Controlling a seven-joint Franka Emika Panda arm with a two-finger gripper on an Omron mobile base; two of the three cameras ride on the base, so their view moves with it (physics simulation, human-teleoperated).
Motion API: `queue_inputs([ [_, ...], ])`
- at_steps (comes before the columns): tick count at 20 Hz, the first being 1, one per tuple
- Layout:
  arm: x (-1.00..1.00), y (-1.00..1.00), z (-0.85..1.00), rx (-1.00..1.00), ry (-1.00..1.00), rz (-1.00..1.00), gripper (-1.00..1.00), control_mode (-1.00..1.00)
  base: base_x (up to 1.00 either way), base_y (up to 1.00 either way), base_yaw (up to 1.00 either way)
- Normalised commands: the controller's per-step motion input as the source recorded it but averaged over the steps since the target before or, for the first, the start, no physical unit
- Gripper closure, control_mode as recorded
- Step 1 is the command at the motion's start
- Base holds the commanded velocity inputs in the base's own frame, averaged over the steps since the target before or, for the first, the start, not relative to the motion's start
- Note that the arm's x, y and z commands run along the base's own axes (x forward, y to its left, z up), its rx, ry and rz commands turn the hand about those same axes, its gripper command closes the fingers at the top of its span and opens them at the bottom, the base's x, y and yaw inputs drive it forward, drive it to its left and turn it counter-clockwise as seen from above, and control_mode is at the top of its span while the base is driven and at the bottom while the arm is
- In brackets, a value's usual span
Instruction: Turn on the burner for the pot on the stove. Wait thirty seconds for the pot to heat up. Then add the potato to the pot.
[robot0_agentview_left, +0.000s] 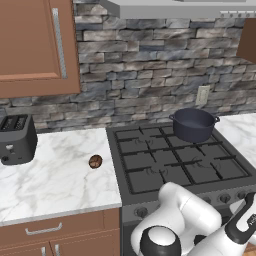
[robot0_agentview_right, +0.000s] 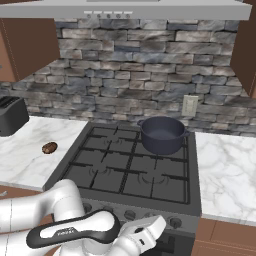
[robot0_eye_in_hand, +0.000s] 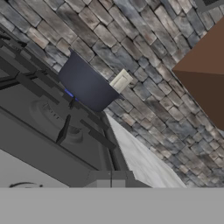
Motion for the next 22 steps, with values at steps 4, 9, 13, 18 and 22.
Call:
queue_inputs([
  [4,0.0,0.0,0.0,0.0,0.0,0.0,1.0,-1.0,0.0,0.0,0.0],
  [9,0.0,0.0,0.0,0.0,0.0,0.0,1.0,-1.0,0.0,0.0,0.0],
  [13,0.0,0.0,0.0,0.0,0.0,0.0,1.0,-1.0,0.0,0.0,0.0],
  [18,0.0,0.0,0.0,0.0,0.0,0.0,1.0,-1.0,0.0,0.0,0.0],
  [22,0.0,0.0,0.0,0.0,0.0,0.0,1.0,-1.0,0.0,0.0,0.0],
])
